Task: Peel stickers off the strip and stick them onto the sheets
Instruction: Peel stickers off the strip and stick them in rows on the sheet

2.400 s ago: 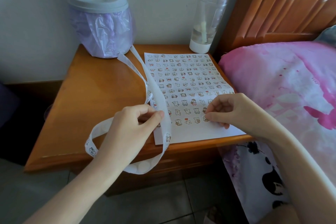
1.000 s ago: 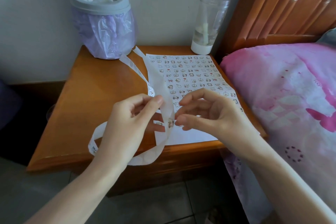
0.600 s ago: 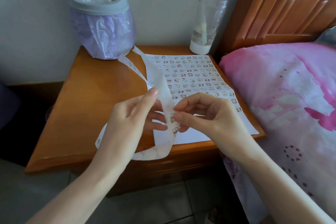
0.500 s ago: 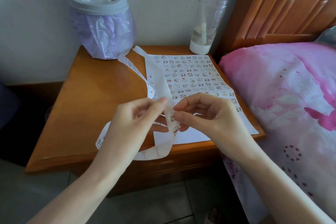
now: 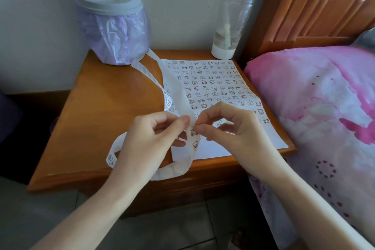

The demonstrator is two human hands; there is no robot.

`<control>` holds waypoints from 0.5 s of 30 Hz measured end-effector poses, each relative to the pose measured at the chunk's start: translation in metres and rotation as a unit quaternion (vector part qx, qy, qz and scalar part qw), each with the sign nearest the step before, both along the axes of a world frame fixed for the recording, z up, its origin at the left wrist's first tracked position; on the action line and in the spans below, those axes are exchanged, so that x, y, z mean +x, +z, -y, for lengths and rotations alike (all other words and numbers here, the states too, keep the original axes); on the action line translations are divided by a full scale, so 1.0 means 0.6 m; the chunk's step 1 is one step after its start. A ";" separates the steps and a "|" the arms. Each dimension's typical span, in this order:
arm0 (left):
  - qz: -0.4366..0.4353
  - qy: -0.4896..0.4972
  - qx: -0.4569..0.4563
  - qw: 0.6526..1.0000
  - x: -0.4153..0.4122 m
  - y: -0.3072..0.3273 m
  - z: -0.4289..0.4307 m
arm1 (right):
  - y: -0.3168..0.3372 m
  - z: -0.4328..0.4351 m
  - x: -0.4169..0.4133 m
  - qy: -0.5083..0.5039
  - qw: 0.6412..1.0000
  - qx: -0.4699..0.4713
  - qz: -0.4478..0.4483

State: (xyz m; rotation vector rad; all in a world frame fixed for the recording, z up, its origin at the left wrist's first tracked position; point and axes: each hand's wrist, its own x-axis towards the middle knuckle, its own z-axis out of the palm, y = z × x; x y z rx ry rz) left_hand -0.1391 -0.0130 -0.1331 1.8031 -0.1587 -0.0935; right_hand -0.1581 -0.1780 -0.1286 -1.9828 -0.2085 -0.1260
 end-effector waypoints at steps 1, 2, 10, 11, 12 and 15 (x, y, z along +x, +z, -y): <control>0.002 0.004 0.009 1.000 0.000 0.000 0.001 | 0.002 0.002 0.000 0.003 1.000 0.000 0.000; 0.001 0.006 0.016 1.000 0.000 -0.001 0.001 | 0.006 0.005 -0.001 0.006 1.000 0.006 0.001; 0.007 -0.037 0.080 0.996 0.007 -0.016 -0.010 | 0.037 0.098 0.013 -0.079 0.991 0.025 -0.103; 0.009 -0.041 0.086 0.995 0.007 -0.018 -0.011 | 0.036 0.110 0.016 -0.095 0.988 0.011 -0.122; 0.011 -0.045 0.092 0.995 0.007 -0.019 -0.011 | 0.034 0.119 0.018 -0.107 0.985 0.002 -0.138; 0.018 -0.050 0.109 0.993 0.009 -0.023 -0.011 | 0.022 0.130 0.018 -0.113 0.976 -0.027 -0.182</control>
